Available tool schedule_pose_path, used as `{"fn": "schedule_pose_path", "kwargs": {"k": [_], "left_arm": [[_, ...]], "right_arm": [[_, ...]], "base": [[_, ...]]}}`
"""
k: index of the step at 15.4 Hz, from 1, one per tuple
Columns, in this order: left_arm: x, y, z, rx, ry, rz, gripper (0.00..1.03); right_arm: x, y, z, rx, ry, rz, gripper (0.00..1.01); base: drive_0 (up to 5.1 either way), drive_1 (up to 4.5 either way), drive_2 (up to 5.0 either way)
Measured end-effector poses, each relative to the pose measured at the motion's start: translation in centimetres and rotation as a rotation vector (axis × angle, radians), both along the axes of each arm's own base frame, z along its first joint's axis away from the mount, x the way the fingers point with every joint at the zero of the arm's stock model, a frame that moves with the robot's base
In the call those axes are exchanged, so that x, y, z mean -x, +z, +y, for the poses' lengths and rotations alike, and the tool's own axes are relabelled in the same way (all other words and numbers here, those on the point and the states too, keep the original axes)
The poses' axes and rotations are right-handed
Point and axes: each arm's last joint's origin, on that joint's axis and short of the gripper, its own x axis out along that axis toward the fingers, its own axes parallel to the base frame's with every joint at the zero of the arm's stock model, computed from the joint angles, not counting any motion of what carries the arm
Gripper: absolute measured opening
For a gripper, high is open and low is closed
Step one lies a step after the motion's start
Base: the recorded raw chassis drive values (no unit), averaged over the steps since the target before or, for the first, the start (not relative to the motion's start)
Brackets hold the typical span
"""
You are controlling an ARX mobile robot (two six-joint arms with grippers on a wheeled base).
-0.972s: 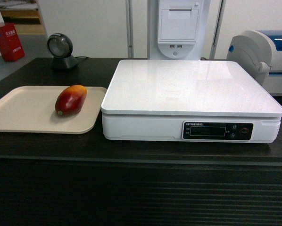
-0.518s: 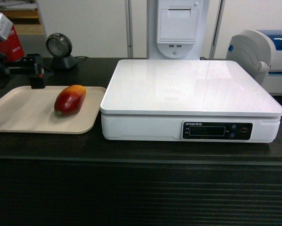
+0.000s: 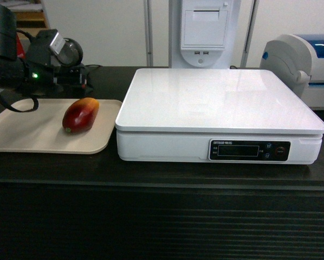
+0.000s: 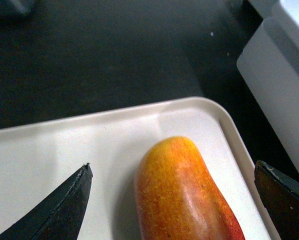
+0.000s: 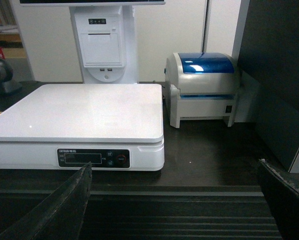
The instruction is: Place dark red mango on scale at checkout
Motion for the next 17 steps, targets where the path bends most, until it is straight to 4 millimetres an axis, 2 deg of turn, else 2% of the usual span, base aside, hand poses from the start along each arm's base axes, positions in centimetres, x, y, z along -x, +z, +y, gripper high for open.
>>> {"fn": "schedule_pose_path", "kwargs": {"k": [3, 6, 11, 13, 14, 17], "left_arm": [[-0.2, -1.5, -0.5, -0.002, -0.003, 0.115, 0.98], [-0.3, -1.2, -0.7, -0.004, -0.016, 0.143, 0.98], [-0.5, -4.0, -0.9, -0.045, -0.033, 0.231, 0.98], [-0.6, -3.9, -1.0, -0.059, -0.039, 0.221, 0.98], [-0.7, -3.8, -1.0, -0.069, -0.042, 0.213, 0.93], [-0.7, -3.7, -1.0, -0.073, -0.045, 0.202, 0.65]], "right_arm": [[0.0, 0.0, 0.0, 0.0, 0.0, 0.0, 0.98], [0.0, 0.0, 0.0, 0.0, 0.0, 0.0, 0.98], [0.0, 0.0, 0.0, 0.0, 0.0, 0.0, 0.98], [0.0, 0.0, 0.0, 0.0, 0.0, 0.0, 0.98], [0.0, 0.0, 0.0, 0.0, 0.0, 0.0, 0.98], [0.0, 0.0, 0.0, 0.0, 0.0, 0.0, 0.98]], "base": [[0.0, 0.0, 0.0], [0.0, 0.0, 0.0], [0.0, 0.0, 0.0], [0.0, 0.0, 0.0], [0.0, 0.0, 0.0], [0.0, 0.0, 0.0]]}}
